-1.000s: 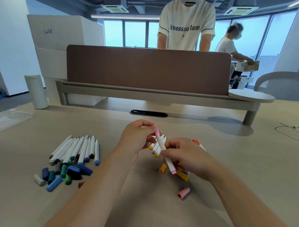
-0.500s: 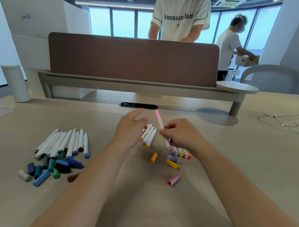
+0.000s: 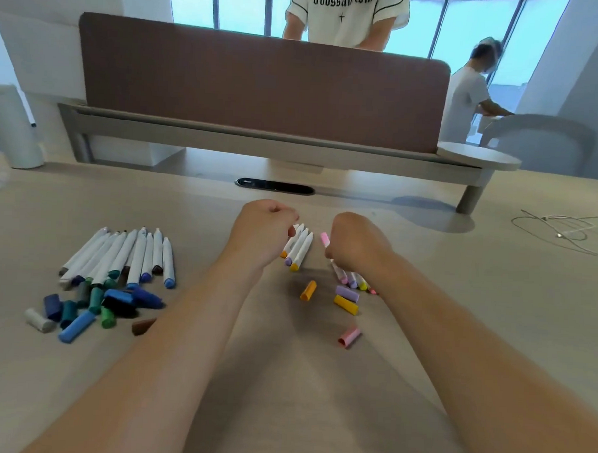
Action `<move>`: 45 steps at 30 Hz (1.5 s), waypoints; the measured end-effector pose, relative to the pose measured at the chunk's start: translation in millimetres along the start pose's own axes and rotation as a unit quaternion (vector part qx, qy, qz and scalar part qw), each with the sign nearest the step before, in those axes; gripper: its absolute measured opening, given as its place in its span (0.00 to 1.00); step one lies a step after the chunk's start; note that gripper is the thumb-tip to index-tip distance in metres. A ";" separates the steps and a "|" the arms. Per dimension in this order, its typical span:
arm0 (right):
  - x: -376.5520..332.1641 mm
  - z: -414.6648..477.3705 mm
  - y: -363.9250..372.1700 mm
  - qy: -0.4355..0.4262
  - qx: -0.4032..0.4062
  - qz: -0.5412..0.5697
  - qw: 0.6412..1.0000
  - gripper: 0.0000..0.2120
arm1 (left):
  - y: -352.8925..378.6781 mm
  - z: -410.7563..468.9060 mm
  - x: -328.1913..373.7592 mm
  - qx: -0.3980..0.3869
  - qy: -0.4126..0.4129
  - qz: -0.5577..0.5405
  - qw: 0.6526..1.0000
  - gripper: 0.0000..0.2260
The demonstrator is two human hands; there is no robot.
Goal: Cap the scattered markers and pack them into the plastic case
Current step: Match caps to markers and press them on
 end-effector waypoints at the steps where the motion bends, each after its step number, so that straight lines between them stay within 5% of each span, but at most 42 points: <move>1: -2.9 2.2 -0.3 0.001 0.003 0.005 1.000 0.06 | -0.8 0.6 0.6 0.004 0.002 -0.004 1.000 0.08; 9: -27.2 32.7 25.2 0.070 -0.140 0.111 0.981 0.16 | -8.4 3.5 2.5 0.030 0.011 -0.026 0.999 0.08; 17: -39.7 28.3 25.5 0.071 -0.237 0.119 0.962 0.15 | -9.0 1.6 4.8 0.031 0.018 -0.030 0.999 0.08; 20: -43.7 28.8 35.5 0.063 -0.258 0.112 0.957 0.36 | -6.3 -1.1 5.0 0.029 0.020 -0.017 0.999 0.08; 26: -14.6 -0.9 -9.7 0.045 -0.170 0.157 0.972 0.14 | 8.4 -11.0 9.7 -0.002 0.066 0.115 0.991 0.10; 30: 19.1 -25.3 -26.8 0.057 -0.162 0.257 0.951 0.09 | 36.7 -25.6 8.8 -0.155 0.125 0.267 0.943 0.09; 35: 44.0 -42.4 -26.3 0.058 -0.123 0.321 0.937 0.11 | 56.5 -46.1 1.1 -0.295 0.126 0.381 0.867 0.10; 45: 50.1 -49.7 -11.3 0.047 -0.107 0.450 0.885 0.12 | 68.0 -55.2 -3.0 -0.341 0.147 0.430 0.823 0.04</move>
Point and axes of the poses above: each hand's wrist, its own z-axis towards the middle knuckle, its own y-axis out of the palm, x = y × z, the point moved 5 cm from there along z, towards the middle knuckle, and after that the axes turned 9 degrees about -z, right-handed, at the moved point
